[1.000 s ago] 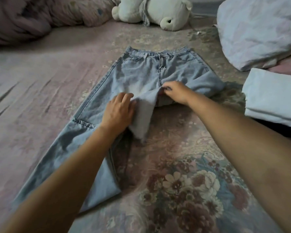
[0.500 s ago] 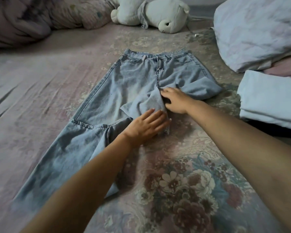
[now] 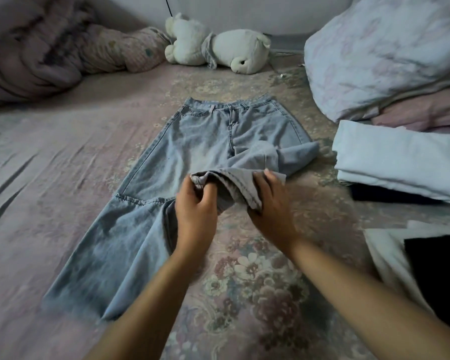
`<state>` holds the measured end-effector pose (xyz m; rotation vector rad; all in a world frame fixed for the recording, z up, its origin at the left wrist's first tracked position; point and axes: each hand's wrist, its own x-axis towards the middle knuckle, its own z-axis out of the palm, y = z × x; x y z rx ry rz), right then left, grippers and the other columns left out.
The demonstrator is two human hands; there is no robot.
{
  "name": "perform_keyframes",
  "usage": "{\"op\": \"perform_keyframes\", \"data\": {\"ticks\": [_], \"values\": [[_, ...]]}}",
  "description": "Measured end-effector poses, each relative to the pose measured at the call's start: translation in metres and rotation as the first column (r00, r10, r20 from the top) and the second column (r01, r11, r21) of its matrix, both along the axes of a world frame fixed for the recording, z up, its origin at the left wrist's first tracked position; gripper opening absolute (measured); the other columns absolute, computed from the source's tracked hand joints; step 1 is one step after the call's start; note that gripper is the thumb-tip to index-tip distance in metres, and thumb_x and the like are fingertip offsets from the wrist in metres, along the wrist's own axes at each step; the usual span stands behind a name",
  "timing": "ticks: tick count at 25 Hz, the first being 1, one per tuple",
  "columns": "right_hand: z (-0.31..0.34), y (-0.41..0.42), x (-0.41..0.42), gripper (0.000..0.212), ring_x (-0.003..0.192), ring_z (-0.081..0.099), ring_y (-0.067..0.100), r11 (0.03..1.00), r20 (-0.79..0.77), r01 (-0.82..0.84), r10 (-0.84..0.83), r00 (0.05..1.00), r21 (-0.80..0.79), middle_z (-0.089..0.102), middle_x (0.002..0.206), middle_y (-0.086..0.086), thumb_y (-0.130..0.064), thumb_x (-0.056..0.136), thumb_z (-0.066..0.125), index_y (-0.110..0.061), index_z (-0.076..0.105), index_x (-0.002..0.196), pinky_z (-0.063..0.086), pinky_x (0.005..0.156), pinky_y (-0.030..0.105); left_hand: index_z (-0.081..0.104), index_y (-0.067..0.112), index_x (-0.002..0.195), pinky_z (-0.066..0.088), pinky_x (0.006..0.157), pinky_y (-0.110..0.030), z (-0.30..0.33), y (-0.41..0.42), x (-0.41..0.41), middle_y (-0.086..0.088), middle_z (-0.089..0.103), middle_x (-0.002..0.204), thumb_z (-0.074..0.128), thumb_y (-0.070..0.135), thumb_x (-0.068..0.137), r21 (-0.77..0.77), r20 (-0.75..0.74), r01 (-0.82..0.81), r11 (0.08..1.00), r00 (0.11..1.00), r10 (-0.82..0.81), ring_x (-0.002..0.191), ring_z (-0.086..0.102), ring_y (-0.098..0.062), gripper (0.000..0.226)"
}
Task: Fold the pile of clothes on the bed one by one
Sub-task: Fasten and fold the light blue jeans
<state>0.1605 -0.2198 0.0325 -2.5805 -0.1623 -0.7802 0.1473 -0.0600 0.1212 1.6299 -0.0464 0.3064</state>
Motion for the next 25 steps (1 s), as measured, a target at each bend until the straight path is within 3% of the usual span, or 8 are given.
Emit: {"op": "perform_keyframes", "data": {"ticks": [4, 8, 12, 18, 20, 22, 24, 25], "values": [[0.044, -0.047, -0.076, 0.032, 0.089, 0.058, 0.031, 1.0, 0.068, -0.014, 0.015, 0.998, -0.014, 0.062, 0.099, 0.011, -0.016, 0.073, 0.056, -0.014, 0.057, 0.105, 0.04, 0.08, 0.034, 0.055, 0.029, 0.077, 0.037, 0.051, -0.02, 0.006, 0.025, -0.051, 0.007, 0.053, 0.064, 0.053, 0.011, 0.083, 0.242, 0.072, 0.226, 0.944, 0.966, -0.25, 0.055, 0.042, -0.006, 0.019], [0.094, -0.096, -0.169, 0.039, 0.109, 0.058, 0.02, 0.965, -0.54, -0.217, 0.106, 0.835, -0.145, 0.063, 0.116, -0.003, -0.004, 0.077, 0.063, -0.019, 0.063, 0.113, 0.039, 0.084, 0.025, 0.058, 0.035, 0.092, 0.052, 0.066, -0.037, -0.009, 0.039, -0.119, 0.009, 0.064, 0.079, 0.055, 0.037, 0.078, 0.469, -0.044, 0.473, 0.746, 0.856, -0.515, 0.07, 0.059, -0.018, 0.015], [0.125, -0.112, -0.257, 0.038, 0.11, 0.053, 0.005, 0.927, -0.697, -0.306, 0.074, 0.714, -0.215, 0.057, 0.121, -0.013, -0.009, 0.082, 0.058, -0.026, 0.056, 0.116, 0.031, 0.076, 0.009, 0.055, 0.041, 0.103, 0.045, 0.075, -0.015, -0.01, 0.042, -0.198, 0.029, 0.062, 0.097, 0.061, 0.029, 0.083, 0.554, -0.069, 0.616, 0.56, 0.704, -0.707, 0.087, 0.059, 0.006, 0.024], [0.177, -0.109, -0.36, 0.024, 0.1, 0.046, -0.014, 0.892, -0.733, -0.421, 0.174, 0.657, -0.166, 0.052, 0.116, -0.021, -0.024, 0.094, 0.054, -0.035, 0.056, 0.115, 0.034, 0.084, 0.006, 0.058, 0.036, 0.107, 0.049, 0.073, -0.023, 0.023, 0.053, -0.27, 0.015, 0.068, 0.096, 0.06, 0.018, 0.089, 0.541, -0.063, 0.706, 0.457, 0.575, -0.815, 0.087, 0.064, 0.0, 0.025], [0.187, -0.111, -0.387, 0.017, 0.104, 0.046, -0.016, 0.826, -0.655, -0.501, 0.232, 0.719, -0.257, 0.054, 0.112, -0.028, -0.059, 0.09, 0.045, -0.056, 0.053, 0.104, 0.036, 0.085, 0.007, 0.057, 0.034, 0.108, 0.05, 0.076, -0.021, 0.032, 0.054, -0.283, 0.013, 0.066, 0.099, 0.059, 0.014, 0.086, 0.604, 0.015, 0.649, 0.462, 0.571, -0.821, 0.09, 0.063, -0.001, 0.03], [0.194, -0.111, -0.41, 0.043, 0.106, 0.044, -0.021, 0.919, -0.593, -0.343, 0.169, 0.788, -0.194, 0.044, 0.119, -0.041, -0.092, 0.068, 0.019, -0.075, 0.043, 0.1, 0.036, 0.085, 0.004, 0.058, 0.032, 0.106, 0.046, 0.073, -0.015, 0.042, 0.054, -0.297, 0.013, 0.064, 0.096, 0.058, 0.013, 0.084, 0.647, 0.083, 0.588, 0.485, 0.579, -0.811, 0.088, 0.061, -0.001, 0.029], [0.187, -0.111, -0.43, 0.029, 0.105, 0.044, -0.024, 0.957, -0.541, -0.234, 0.107, 0.834, -0.171, 0.037, 0.121, -0.047, -0.083, 0.075, 0.031, -0.079, 0.036, 0.103, 0.036, 0.085, 0.002, 0.058, 0.028, 0.101, 0.043, 0.068, -0.014, 0.048, 0.052, -0.311, 0.012, 0.059, 0.091, 0.058, 0.017, 0.084, 0.675, 0.115, 0.555, 0.486, 0.571, -0.813, 0.081, 0.057, -0.003, 0.019], [0.181, -0.114, -0.44, 0.026, 0.105, 0.047, -0.021, 0.965, -0.544, -0.225, 0.117, 0.831, -0.135, 0.041, 0.121, -0.044, -0.06, 0.085, 0.048, -0.077, 0.038, 0.102, 0.038, 0.085, 0.005, 0.056, 0.026, 0.098, 0.043, 0.065, -0.016, 0.051, 0.051, -0.318, 0.011, 0.057, 0.088, 0.057, 0.021, 0.085, 0.694, 0.116, 0.549, 0.467, 0.554, -0.824, 0.077, 0.056, -0.005, 0.014]]}}
